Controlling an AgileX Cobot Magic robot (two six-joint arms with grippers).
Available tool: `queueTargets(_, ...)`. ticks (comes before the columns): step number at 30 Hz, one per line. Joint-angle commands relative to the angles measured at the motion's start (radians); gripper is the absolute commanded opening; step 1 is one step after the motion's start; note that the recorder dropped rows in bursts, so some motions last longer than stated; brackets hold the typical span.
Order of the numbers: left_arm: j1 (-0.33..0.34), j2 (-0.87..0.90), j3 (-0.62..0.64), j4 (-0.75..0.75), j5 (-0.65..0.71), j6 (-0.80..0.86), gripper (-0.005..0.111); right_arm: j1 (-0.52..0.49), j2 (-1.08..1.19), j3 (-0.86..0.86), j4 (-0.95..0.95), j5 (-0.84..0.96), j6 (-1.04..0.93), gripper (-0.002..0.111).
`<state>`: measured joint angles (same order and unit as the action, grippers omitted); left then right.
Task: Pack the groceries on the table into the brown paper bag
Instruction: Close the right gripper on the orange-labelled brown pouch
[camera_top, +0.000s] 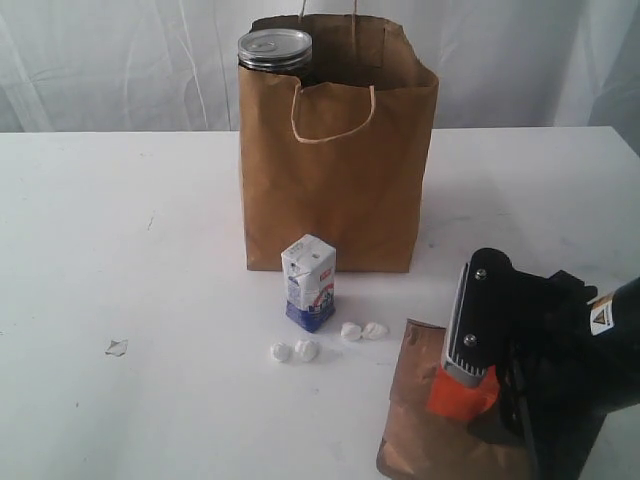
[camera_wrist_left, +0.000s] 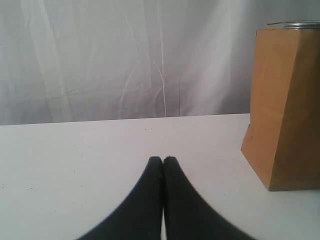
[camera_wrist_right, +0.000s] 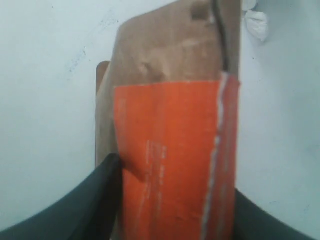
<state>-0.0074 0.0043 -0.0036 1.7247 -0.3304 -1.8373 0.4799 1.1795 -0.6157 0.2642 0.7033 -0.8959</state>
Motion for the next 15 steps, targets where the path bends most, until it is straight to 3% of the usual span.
queueTargets(1, -0.005, -0.004, 0.004, 0.02, -0.002, 0.003, 0.0, 0.002, 0.0, 0.006, 0.005, -0.035, 0.096, 0.0)
queueTargets(6, -0.005, -0.004, 0.004, 0.02, -0.002, 0.003, 0.0, 0.002, -0.007, -0.019, 0.005, -0.017, 0.215, 0.0)
queueTargets(15, -0.005, -0.004, 0.004, 0.02, -0.002, 0.003, 0.0, -0.002, -0.014, -0.168, 0.001, 0.166, 0.221, 0.0)
